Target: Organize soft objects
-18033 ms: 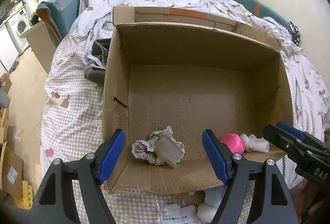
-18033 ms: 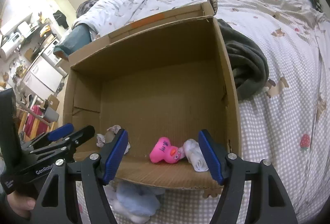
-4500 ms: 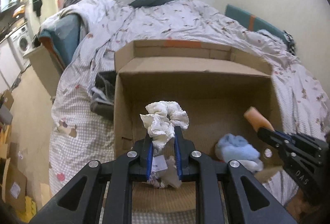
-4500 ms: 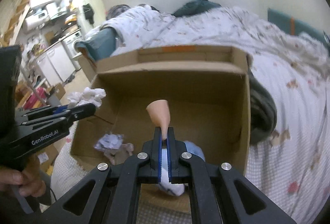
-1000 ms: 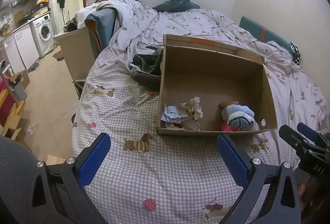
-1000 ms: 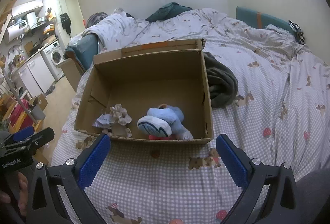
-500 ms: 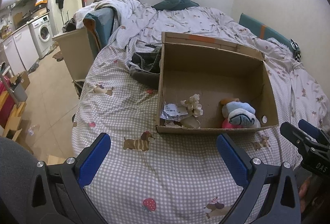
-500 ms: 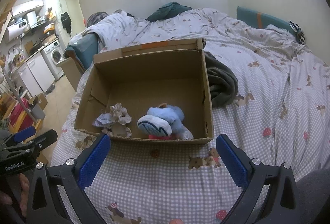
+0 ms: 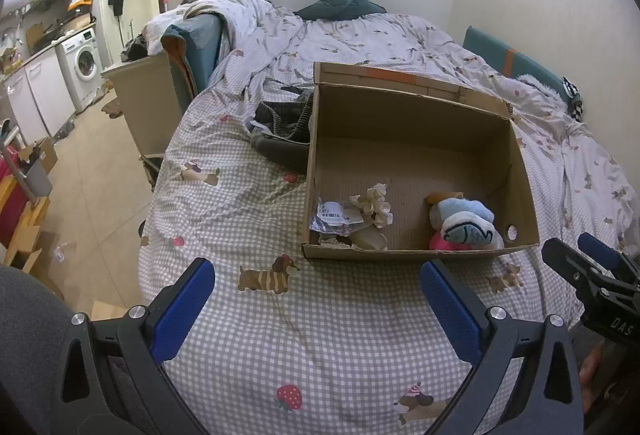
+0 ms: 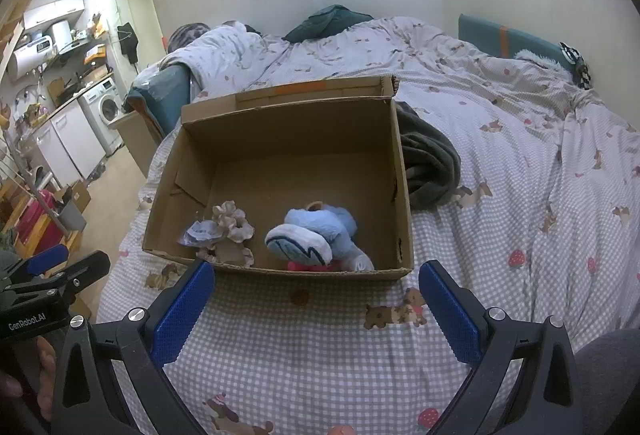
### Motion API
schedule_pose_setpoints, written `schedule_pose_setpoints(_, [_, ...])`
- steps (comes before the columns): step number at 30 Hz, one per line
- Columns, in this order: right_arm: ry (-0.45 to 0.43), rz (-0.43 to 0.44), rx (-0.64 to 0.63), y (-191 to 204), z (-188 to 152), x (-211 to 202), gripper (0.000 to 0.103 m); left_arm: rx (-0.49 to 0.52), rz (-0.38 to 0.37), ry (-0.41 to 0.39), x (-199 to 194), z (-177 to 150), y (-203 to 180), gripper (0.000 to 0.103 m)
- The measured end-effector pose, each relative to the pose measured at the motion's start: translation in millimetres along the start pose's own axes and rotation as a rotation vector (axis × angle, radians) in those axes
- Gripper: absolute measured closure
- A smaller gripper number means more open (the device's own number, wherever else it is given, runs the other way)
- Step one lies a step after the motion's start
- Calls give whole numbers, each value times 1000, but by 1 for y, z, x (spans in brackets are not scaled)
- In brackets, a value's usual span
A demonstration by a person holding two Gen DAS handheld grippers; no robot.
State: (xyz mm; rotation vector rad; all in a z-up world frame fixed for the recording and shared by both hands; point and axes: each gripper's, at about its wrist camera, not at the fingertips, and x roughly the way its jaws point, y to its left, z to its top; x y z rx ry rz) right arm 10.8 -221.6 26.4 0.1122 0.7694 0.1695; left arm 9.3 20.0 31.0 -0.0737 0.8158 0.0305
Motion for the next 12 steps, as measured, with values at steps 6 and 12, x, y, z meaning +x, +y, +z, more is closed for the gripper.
schedule_pose_setpoints(6, [-1,1,1,0,0,0,0,-2,0,1,0,0,0,0])
schedule_pose_setpoints(12, [-2,1,0,0,0,0,0,9,0,-2,0,0,-2,0])
